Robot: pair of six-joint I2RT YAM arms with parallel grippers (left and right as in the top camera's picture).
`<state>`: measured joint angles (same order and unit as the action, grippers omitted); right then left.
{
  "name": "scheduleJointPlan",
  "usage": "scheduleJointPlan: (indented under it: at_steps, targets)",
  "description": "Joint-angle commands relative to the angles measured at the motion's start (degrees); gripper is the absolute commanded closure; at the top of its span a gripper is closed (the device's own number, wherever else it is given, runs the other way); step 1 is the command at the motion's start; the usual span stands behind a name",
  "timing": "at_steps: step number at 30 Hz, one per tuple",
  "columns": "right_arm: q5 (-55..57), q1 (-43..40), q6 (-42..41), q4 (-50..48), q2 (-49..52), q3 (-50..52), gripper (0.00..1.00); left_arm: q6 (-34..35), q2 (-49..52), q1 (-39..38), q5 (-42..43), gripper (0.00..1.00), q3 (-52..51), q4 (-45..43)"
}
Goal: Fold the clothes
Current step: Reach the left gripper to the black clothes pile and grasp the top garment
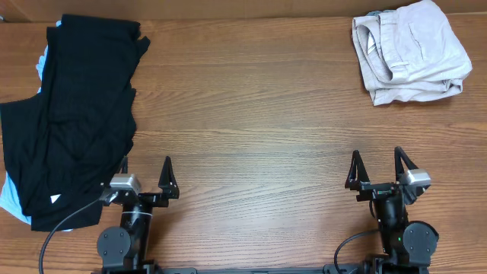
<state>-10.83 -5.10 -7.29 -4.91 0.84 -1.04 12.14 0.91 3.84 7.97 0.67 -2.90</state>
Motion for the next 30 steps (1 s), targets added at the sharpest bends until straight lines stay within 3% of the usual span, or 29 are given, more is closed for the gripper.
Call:
scheduleJointPlan:
  at_steps: [1, 7, 12, 17, 25, 30]
  targets:
    - [-2.36, 0.37, -0.24, -1.53, -0.68, -0.33, 0.0, 1.14, -0.63, -0.11, 2.21, 0.0, -0.07, -1.73]
    - [-3.45, 0.37, -0.02, 1.14, -0.68, -5.22, 0.0, -2.67, -0.63, -0.11, 8.0, 0.0, 2.12, -2.82]
    - [-3.45, 0.37, 0.28, 5.73, -0.59, -10.32, 0.0, -7.52, -0.37, -0.09, 7.61, 0.0, 10.43, 5.7]
    - [-6.03, 0.37, 4.92, 6.67, 2.32, -15.74, 0.0, -7.93, 3.26, -0.09, 5.11, 0.0, 18.95, 12.76]
    - [-11.76, 0.37, 4.96, 14.21, 18.49, -31.5, 0.0, -7.91, 20.31, -0.09, 5.2, 0.0, 32.87, 18.36]
    - [-13.99, 0.37, 4.94, 21.0, 30.18, -42.62, 0.0, -8.52, 33.77, -0.09, 5.22, 0.0, 43.95, 26.51]
